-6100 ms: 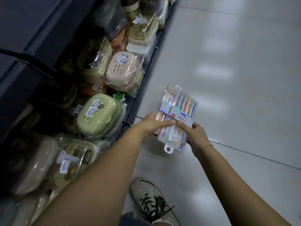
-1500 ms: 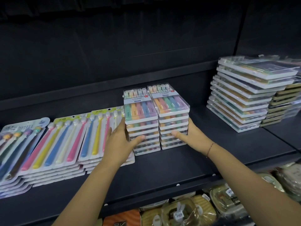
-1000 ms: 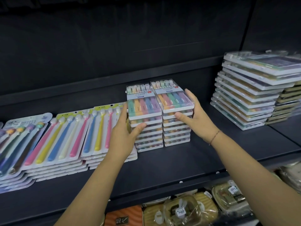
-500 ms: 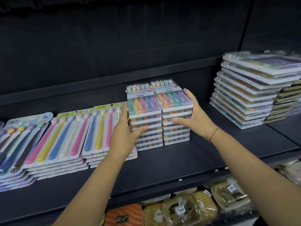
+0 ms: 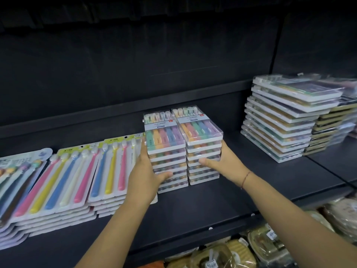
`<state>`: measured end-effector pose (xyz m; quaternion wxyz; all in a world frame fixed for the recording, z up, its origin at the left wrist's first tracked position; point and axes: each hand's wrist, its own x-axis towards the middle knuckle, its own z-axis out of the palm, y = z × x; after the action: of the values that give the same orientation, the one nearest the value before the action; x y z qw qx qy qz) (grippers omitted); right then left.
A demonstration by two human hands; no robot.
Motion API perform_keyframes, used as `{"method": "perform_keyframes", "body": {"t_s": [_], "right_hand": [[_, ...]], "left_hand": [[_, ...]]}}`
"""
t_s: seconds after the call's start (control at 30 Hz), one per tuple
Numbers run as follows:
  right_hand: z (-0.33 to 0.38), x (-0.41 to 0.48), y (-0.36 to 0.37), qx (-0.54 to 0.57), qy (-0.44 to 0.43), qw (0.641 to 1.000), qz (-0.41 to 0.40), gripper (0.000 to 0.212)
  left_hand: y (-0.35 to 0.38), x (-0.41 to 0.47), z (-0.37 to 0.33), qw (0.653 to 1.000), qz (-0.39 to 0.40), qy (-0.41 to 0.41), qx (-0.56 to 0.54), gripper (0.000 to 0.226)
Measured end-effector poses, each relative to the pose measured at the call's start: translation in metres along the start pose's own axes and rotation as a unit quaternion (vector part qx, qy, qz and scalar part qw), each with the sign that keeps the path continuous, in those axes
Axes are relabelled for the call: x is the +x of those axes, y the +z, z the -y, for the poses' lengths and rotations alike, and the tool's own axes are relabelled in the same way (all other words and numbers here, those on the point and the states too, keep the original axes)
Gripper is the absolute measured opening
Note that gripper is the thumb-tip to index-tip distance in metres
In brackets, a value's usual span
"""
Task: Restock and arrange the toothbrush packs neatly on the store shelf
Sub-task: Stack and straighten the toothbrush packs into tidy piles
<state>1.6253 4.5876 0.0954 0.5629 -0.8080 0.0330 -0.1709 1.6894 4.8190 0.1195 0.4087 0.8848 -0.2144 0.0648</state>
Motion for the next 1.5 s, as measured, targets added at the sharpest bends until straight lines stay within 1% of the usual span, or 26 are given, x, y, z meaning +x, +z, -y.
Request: {"method": "perform_keyframes", "body": {"t_s": [0.1, 0.17, 0.23, 0.3, 0.37, 0.4, 0.47, 0.53, 0.57, 0.63, 0.73, 0.77, 0.83, 0.97, 1.1, 1.13, 1.17, 1.2, 1.23, 1.27, 1.3, 1.33, 1.37, 1.4, 1.43, 1.5], "right_hand": [[-0.001, 0.004, 0.001, -0.001, 0.002, 1.0, -0.008, 0.07], [-0.001, 0.005, 0.001, 0.001, 0.002, 1.0, -0.007, 0.069], [-0.003, 0.005, 0.001, 0.001, 0.005, 1.0, -0.005, 0.071], [-0.006, 0.003, 0.002, -0.002, 0.011, 1.0, 0.002, 0.075], [-0.011, 0.0, 0.004, -0.002, 0.024, 1.0, 0.005, 0.073], [-0.015, -0.001, 0.005, -0.002, 0.031, 1.0, 0.002, 0.07], [-0.019, -0.002, 0.006, -0.005, 0.042, 0.999, -0.005, 0.065], [-0.021, -0.001, 0.007, -0.004, 0.043, 0.999, -0.007, 0.065], [-0.022, -0.001, 0.007, -0.003, 0.041, 0.999, -0.006, 0.065], [-0.022, -0.001, 0.008, -0.003, 0.037, 0.999, 0.001, 0.068], [-0.027, -0.006, 0.009, -0.012, 0.043, 0.999, 0.019, 0.079], [-0.029, -0.007, 0.009, -0.018, 0.045, 0.999, 0.022, 0.083], [-0.032, -0.008, 0.008, -0.037, 0.047, 0.998, 0.02, 0.088], [-0.035, -0.007, 0.008, -0.065, 0.058, 0.996, 0.012, 0.087], [-0.024, -0.015, 0.005, -0.042, 0.051, 0.998, 0.019, 0.092], [-0.02, -0.018, -0.001, -0.028, 0.046, 0.999, 0.009, 0.096], [-0.015, -0.022, -0.011, -0.022, 0.04, 0.999, -0.017, 0.101], [-0.009, -0.027, -0.023, -0.019, 0.029, 0.998, -0.055, 0.102], [-0.002, -0.032, -0.038, -0.015, 0.011, 0.995, -0.101, 0.098], [0.006, -0.036, -0.054, -0.006, -0.014, 0.988, -0.151, 0.089], [0.013, -0.042, -0.072, 0.004, -0.039, 0.979, -0.203, 0.077], [0.023, -0.048, -0.09, 0.008, -0.063, 0.965, -0.253, 0.064], [0.03, -0.052, -0.109, 0.003, -0.084, 0.95, -0.301, 0.052], [0.035, -0.056, -0.127, -0.005, -0.1, 0.934, -0.342, 0.042], [0.037, -0.059, -0.146, -0.015, -0.107, 0.919, -0.38, 0.038], [0.034, -0.061, -0.179, -0.034, -0.095, 0.894, -0.436, 0.042]], "left_hand": [[0.001, 0.001, 0.002, 1.0, -0.01, -0.01, 0.01, 0.103], [0.001, 0.001, 0.002, 1.0, -0.014, -0.01, 0.003, 0.101], [0.0, 0.001, 0.0, 1.0, -0.008, -0.004, 0.005, 0.104], [-0.001, 0.001, 0.0, 0.998, 0.002, -0.01, 0.057, 0.114], [-0.002, 0.003, 0.005, 0.992, 0.005, -0.027, 0.125, 0.121], [-0.002, 0.004, 0.008, 0.989, 0.004, -0.031, 0.143, 0.118], [0.0, 0.006, 0.014, 0.986, -0.003, -0.026, 0.164, 0.102], [0.001, 0.006, 0.016, 0.984, -0.013, -0.016, 0.178, 0.088], [0.002, 0.006, 0.016, 0.983, -0.02, -0.011, 0.18, 0.086], [0.001, 0.004, 0.015, 0.982, -0.023, -0.009, 0.188, 0.093], [0.0, 0.001, 0.016, 0.972, 0.006, -0.018, 0.235, 0.115], [0.0, 0.001, 0.016, 0.968, 0.01, -0.019, 0.25, 0.119], [0.001, 0.001, 0.016, 0.964, 0.01, -0.02, 0.267, 0.122], [0.004, 0.001, 0.015, 0.962, 0.003, -0.019, 0.272, 0.12], [-0.005, -0.005, 0.009, 0.972, 0.014, -0.021, 0.234, 0.131], [-0.009, -0.01, 0.005, 0.976, 0.006, -0.013, 0.218, 0.133], [-0.013, -0.018, -0.002, 0.982, -0.019, -0.004, 0.189, 0.133], [-0.015, -0.028, -0.011, 0.988, -0.057, 0.006, 0.14, 0.131], [-0.014, -0.037, -0.023, 0.992, -0.098, 0.016, 0.075, 0.126], [-0.009, -0.047, -0.037, 0.991, -0.125, 0.042, 0.018, 0.118], [0.001, -0.053, -0.053, 0.987, -0.135, 0.082, -0.02, 0.109], [0.014, -0.058, -0.069, 0.982, -0.127, 0.127, -0.051, 0.097], [0.03, -0.058, -0.085, 0.978, -0.1, 0.157, -0.089, 0.087], [0.048, -0.056, -0.103, 0.975, -0.053, 0.163, -0.14, 0.078], [0.065, -0.048, -0.123, 0.971, 0.007, 0.142, -0.195, 0.074], [0.097, -0.029, -0.164, 0.95, 0.12, 0.06, -0.283, 0.075]]}}
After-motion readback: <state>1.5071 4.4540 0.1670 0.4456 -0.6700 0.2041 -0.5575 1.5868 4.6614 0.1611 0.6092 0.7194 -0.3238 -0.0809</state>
